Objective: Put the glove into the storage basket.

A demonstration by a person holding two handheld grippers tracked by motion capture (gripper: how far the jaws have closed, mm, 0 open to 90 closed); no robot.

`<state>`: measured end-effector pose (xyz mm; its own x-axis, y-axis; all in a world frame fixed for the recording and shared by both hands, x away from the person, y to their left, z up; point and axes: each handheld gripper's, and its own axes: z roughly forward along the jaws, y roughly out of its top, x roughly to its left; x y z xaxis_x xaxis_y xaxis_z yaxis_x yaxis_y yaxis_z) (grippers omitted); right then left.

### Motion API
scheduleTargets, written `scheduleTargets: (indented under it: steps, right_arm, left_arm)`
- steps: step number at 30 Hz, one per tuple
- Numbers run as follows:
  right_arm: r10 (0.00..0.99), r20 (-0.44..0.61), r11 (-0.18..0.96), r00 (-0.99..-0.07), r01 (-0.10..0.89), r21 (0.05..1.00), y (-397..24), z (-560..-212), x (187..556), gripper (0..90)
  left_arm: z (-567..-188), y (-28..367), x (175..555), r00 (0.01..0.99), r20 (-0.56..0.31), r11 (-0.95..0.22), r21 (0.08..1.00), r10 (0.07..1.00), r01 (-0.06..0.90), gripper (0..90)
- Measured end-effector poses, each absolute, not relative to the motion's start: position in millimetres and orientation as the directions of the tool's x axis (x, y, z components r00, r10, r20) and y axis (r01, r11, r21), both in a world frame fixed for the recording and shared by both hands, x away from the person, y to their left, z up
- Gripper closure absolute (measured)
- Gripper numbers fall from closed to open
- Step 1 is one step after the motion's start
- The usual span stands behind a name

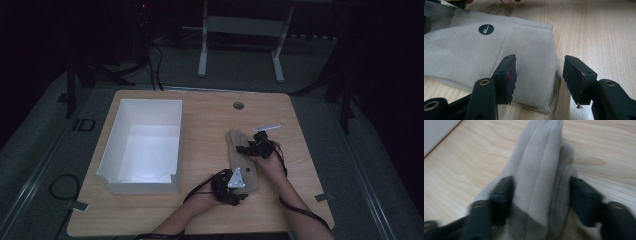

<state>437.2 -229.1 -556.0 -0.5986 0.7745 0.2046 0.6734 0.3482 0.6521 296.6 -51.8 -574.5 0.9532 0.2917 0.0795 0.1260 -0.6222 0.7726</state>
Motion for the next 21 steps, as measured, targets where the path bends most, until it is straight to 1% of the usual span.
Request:
scheduleTargets:
  steps: [1, 2, 3, 4, 5, 6, 8, 9, 10, 12, 15, 21]
  right_arm:
    - [0.769, 0.210, 0.352, -0.604, 0.673, 0.651, -228.4, -555.9, 436.8, 50.2]
    - [0.761, 0.223, 0.354, -0.609, 0.678, 0.644, -227.5, -555.6, 436.8, 56.2]
    - [0.761, 0.223, 0.354, -0.609, 0.678, 0.644, -227.5, -555.6, 436.8, 56.2]
    - [0.760, 0.219, 0.359, -0.612, 0.676, 0.644, -225.7, -554.8, 436.0, 59.9]
    - [0.761, 0.213, 0.364, -0.614, 0.674, 0.642, -224.4, -554.0, 435.3, 61.0]
    - [0.761, 0.213, 0.364, -0.614, 0.674, 0.642, -224.4, -554.0, 435.3, 61.0]
    - [0.764, 0.201, 0.370, -0.614, 0.671, 0.642, -222.6, -553.0, 434.3, 62.4]
    - [0.766, 0.209, 0.360, -0.608, 0.674, 0.645, -222.7, -553.4, 434.0, 63.4]
    - [0.763, 0.213, 0.357, -0.610, 0.672, 0.649, -223.4, -553.5, 433.8, 64.2]
    - [0.763, 0.223, 0.347, -0.606, 0.677, 0.649, -224.3, -553.4, 433.9, 65.1]
    - [0.760, 0.249, 0.333, -0.601, 0.688, 0.645, -226.2, -551.8, 435.1, 66.5]
    - [0.754, 0.278, 0.300, -0.595, 0.689, 0.660, -229.3, -543.2, 435.8, 66.9]
  left_arm:
    - [-575.3, -51.7, 296.3, 0.954, 0.082, -0.623, 0.773, 0.289, 0.123, 44.9]
    - [-576.0, -51.7, 295.9, 0.953, 0.090, -0.623, 0.774, 0.288, 0.115, 45.6]
    - [-576.3, -52.1, 295.1, 0.952, 0.101, -0.626, 0.772, 0.290, 0.109, 45.6]
    - [-576.2, -52.3, 294.7, 0.951, 0.104, -0.628, 0.771, 0.291, 0.108, 46.7]
    - [-576.3, -52.3, 294.5, 0.949, 0.111, -0.627, 0.772, 0.296, 0.105, 49.9]
    - [-576.6, -52.1, 294.2, 0.945, 0.120, -0.624, 0.775, 0.304, 0.103, 49.9]
    - [-576.0, -51.6, 294.9, 0.939, 0.139, -0.631, 0.769, 0.316, 0.098, 55.1]
    - [-575.1, -51.2, 296.4, 0.931, 0.154, -0.639, 0.762, 0.331, 0.101, 65.8]
    - [-574.6, -50.7, 297.9, 0.929, 0.143, -0.635, 0.764, 0.341, 0.115, 72.3]
    - [-572.4, -49.0, 303.2, 0.931, 0.100, -0.623, 0.767, 0.352, 0.153, 78.2]
    - [-569.6, -48.5, 306.8, 0.932, 0.061, -0.616, 0.765, 0.358, 0.187, 80.6]
    - [-562.0, -44.3, 309.8, 0.930, 0.035, -0.609, 0.765, 0.366, 0.211, 81.6]
